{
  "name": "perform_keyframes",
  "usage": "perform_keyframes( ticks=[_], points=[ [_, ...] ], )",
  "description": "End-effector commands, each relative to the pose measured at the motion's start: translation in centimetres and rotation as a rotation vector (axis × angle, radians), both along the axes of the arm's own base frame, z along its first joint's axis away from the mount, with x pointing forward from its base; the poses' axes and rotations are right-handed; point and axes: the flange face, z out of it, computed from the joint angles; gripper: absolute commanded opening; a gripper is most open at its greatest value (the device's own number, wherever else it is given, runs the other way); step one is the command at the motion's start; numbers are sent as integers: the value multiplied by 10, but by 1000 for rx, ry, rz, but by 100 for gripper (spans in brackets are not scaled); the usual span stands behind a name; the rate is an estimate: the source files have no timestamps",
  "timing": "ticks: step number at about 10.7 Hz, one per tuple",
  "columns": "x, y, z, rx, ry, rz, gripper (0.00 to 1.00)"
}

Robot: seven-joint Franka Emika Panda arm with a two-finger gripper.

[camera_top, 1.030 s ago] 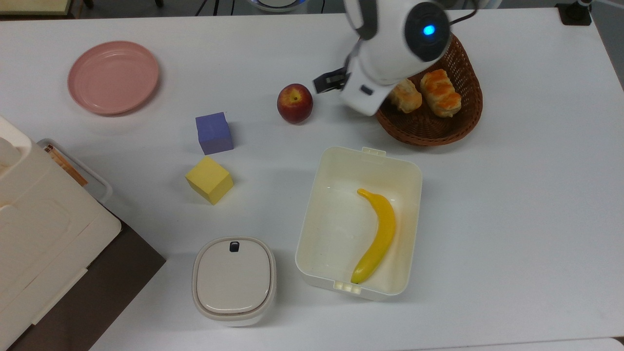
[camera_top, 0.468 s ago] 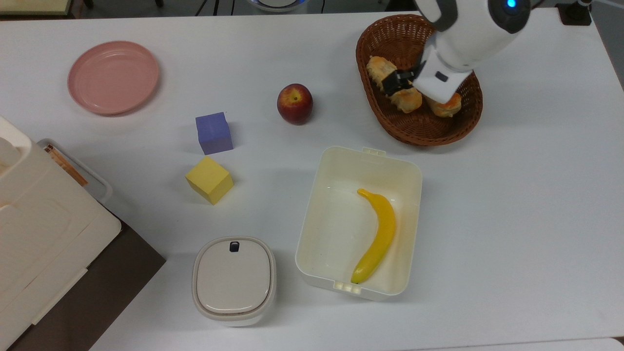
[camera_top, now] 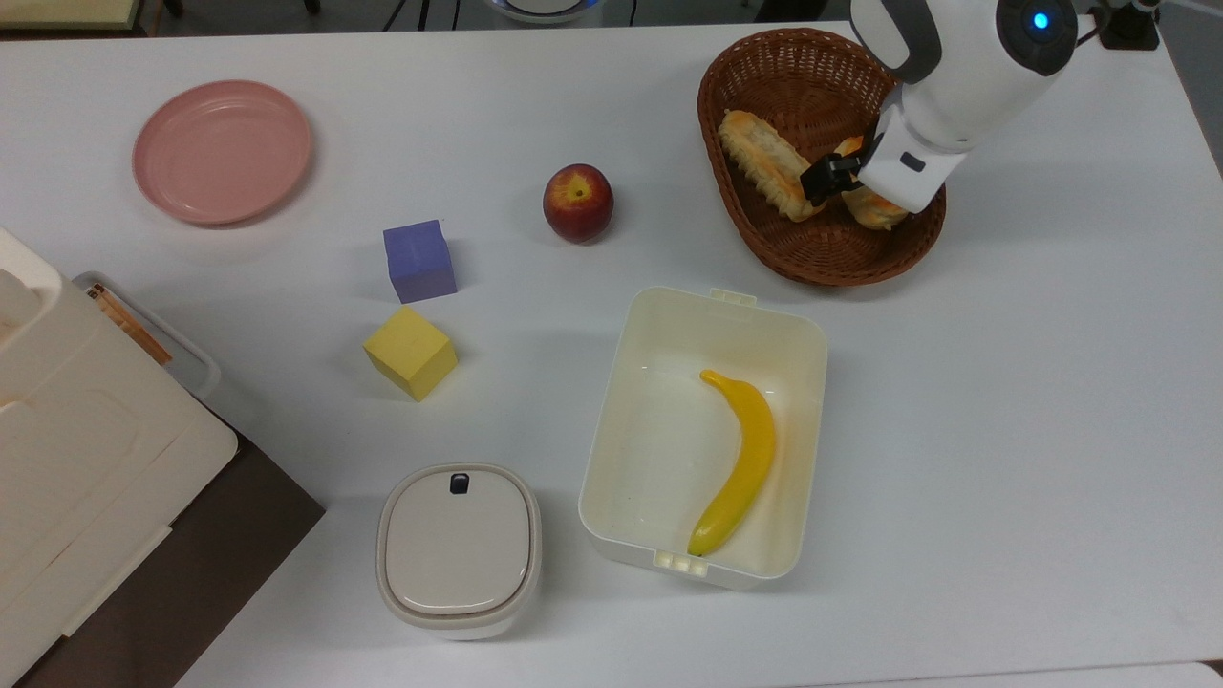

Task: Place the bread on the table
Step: 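Lower the gripper into the basket onto the glazed roll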

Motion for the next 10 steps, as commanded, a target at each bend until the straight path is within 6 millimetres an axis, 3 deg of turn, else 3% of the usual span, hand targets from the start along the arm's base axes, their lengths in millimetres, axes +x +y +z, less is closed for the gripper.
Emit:
perform_keyframes(
  ticks=[1,3,4,5,7,10],
  points=[
    [-6,12,-7,8,-10,-24,98],
    [-6,12,-12,1,-5,-26,37],
    [-7,12,-12,1,-3,-25,14],
    [-6,11,-10,-1,-6,-30,0],
    [-4,7,-4,0,-9,-34,0],
    [0,-1,23,12,-38,-47,0]
  ],
)
